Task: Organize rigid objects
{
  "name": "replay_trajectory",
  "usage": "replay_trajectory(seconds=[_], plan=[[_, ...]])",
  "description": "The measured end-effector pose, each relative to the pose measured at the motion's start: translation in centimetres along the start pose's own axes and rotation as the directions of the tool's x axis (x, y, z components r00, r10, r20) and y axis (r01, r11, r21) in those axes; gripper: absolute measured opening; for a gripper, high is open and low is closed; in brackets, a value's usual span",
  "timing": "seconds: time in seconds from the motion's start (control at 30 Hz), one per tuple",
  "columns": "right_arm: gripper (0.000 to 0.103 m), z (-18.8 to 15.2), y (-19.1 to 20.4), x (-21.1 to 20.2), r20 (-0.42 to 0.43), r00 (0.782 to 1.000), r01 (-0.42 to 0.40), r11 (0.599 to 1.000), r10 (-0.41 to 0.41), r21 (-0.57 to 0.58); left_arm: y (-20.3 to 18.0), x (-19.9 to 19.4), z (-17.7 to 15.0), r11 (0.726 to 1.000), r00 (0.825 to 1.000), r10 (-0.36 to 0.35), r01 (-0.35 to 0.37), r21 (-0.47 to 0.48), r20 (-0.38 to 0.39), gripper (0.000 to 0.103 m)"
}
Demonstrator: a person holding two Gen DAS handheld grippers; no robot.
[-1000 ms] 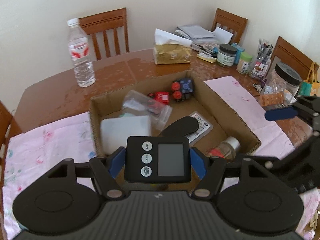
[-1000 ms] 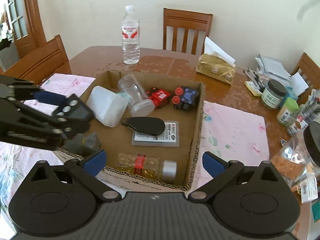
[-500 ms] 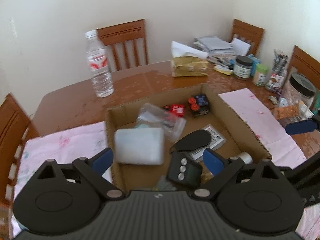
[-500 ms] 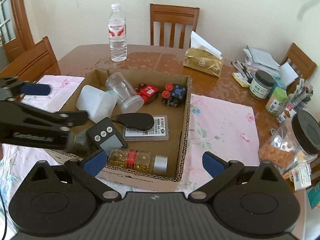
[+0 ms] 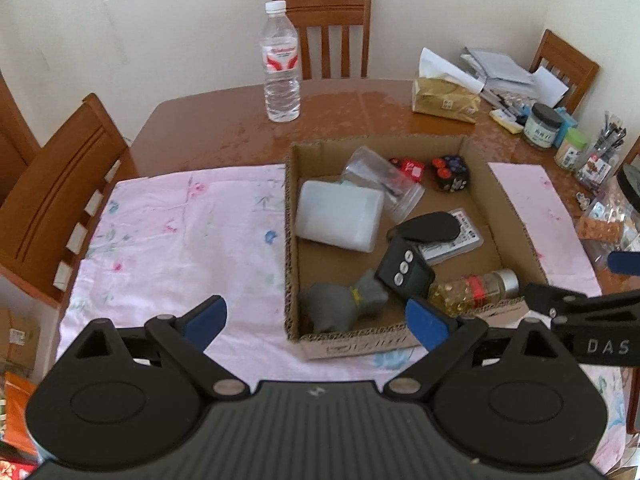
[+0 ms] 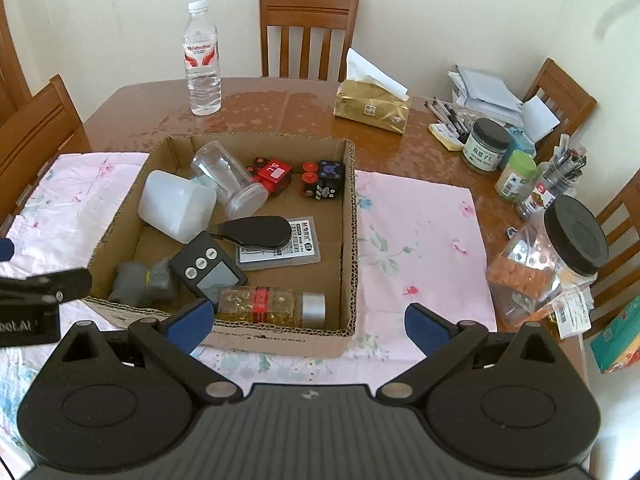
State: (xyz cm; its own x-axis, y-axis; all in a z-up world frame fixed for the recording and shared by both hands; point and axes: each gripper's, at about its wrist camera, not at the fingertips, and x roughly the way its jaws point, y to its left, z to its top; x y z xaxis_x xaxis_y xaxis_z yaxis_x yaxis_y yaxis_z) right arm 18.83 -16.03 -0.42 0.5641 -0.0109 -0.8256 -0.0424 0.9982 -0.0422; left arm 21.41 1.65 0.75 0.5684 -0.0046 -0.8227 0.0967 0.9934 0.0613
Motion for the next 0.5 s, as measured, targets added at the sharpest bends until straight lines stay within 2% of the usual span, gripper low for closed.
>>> replay_trajectory(seconds=[0.5], plan=[[0.103,-0.37,0.21,-1.11,0.006,1.0,-0.024,1.0,0.024,0.002,-0.26,-0.99,-0.56,1.0,1.0,0.029,-0.029,-0.006,0.004,0.096]])
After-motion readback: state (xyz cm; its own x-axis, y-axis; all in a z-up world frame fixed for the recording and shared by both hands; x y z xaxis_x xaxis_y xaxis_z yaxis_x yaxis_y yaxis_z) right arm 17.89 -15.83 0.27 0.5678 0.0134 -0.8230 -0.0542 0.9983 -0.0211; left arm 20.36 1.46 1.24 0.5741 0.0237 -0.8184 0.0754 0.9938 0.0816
